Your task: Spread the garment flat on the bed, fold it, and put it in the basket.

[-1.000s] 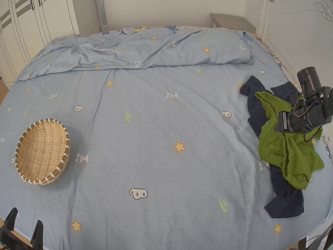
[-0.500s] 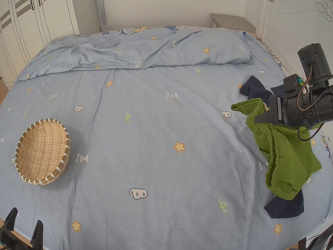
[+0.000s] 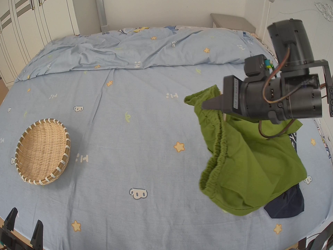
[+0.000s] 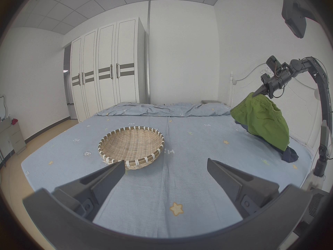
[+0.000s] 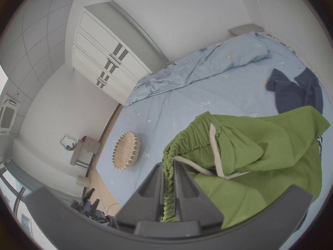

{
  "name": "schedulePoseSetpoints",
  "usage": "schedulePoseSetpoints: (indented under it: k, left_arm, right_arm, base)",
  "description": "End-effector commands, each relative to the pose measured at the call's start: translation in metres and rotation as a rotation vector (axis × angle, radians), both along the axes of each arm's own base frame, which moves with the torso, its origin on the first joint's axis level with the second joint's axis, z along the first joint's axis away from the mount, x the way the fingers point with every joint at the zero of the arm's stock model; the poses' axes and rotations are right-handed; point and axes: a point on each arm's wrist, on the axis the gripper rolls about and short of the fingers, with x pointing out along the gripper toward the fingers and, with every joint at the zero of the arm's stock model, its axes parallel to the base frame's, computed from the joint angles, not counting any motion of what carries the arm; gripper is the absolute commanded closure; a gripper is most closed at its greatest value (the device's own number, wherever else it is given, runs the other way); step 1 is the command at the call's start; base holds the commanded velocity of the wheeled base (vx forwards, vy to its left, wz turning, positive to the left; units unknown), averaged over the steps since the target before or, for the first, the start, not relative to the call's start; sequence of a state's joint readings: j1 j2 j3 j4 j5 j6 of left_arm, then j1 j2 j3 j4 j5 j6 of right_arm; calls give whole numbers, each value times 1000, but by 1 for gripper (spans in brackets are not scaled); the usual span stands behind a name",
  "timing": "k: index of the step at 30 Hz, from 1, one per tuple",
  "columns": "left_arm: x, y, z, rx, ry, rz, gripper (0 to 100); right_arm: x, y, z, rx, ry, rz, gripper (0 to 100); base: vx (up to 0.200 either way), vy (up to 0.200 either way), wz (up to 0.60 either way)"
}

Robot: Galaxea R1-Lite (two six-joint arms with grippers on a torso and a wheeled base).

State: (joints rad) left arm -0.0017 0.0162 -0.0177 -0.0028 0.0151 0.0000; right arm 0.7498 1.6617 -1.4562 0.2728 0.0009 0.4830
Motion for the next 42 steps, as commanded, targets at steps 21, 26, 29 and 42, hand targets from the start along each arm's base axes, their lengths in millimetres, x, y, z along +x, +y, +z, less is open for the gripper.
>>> schedulePoseSetpoints:
  k: [21, 26, 29, 42]
  left_arm:
    - [0, 0, -5, 0, 3, 0, 0]
    - [0, 0, -5, 0, 3, 0, 0]
    - [0, 0, -5, 0, 3, 0, 0]
    - [0, 0, -5, 0, 3, 0, 0]
  right_arm:
    - [14, 154, -42, 26, 31, 165, 100]
    - [26, 160, -55, 3, 43, 149, 100]
    - [28, 163, -59, -12, 53, 149, 0]
    - [37, 161, -76, -69, 99, 126, 0]
  base:
    - [0, 0, 0]
    - [0, 0, 0]
    - [0, 0, 0]
    - [0, 0, 0]
